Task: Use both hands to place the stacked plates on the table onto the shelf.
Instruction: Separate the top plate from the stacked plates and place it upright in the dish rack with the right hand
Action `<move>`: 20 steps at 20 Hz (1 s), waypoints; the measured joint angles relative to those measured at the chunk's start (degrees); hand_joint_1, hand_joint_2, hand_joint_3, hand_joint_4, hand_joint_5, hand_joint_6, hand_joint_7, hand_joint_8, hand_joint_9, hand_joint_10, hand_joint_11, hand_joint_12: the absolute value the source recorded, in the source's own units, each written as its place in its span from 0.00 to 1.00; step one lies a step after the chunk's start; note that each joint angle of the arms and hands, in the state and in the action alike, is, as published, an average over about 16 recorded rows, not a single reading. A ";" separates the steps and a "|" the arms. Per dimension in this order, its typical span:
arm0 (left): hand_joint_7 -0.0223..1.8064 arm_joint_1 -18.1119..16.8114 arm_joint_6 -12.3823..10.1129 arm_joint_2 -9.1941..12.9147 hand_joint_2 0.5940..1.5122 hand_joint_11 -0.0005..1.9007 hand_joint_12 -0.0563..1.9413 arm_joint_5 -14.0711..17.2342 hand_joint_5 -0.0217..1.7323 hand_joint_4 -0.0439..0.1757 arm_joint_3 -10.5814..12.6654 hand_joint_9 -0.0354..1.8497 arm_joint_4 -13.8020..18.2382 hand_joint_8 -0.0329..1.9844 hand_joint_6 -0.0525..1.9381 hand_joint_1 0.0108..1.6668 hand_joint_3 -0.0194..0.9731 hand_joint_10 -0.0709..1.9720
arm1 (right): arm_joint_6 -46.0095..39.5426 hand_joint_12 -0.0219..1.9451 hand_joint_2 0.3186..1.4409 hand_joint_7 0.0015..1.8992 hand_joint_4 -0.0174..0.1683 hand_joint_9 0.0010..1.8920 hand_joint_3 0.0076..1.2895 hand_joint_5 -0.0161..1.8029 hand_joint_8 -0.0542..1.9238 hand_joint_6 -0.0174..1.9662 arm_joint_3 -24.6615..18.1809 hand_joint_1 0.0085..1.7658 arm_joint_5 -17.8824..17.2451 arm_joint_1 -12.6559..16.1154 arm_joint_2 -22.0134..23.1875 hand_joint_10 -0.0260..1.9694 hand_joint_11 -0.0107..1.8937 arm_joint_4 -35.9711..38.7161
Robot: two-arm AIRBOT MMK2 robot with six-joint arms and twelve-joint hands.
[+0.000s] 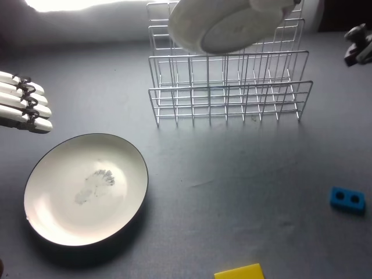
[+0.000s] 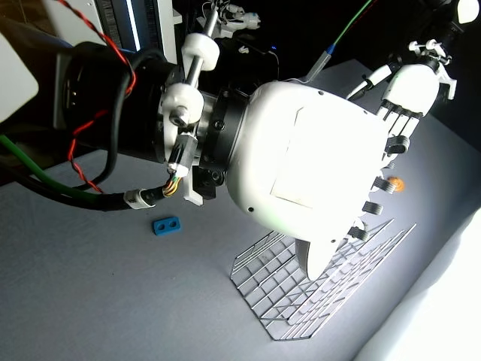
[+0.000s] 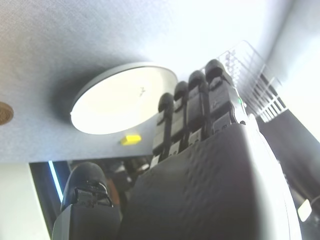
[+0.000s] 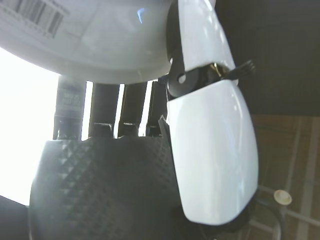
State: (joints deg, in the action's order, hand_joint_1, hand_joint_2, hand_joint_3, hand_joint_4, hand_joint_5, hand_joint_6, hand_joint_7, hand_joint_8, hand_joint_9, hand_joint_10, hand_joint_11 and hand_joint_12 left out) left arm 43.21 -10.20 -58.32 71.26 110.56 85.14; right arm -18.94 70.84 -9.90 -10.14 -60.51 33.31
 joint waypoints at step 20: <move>0.07 6.09 0.61 -0.36 0.58 0.01 0.10 -2.26 0.10 0.19 -3.72 0.06 -0.18 0.01 0.03 0.00 0.03 0.04 | 5.38 0.54 0.60 0.63 0.10 0.70 0.01 0.58 0.32 0.41 11.43 0.73 -0.26 -7.90 -7.72 0.02 0.48 -11.94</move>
State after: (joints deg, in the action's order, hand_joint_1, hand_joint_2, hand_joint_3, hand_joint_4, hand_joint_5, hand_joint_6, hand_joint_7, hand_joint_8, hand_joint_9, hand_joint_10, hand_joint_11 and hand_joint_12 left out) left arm 49.30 -9.59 -58.69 69.00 106.84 84.97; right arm -13.55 82.27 -10.16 -18.04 -68.23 21.37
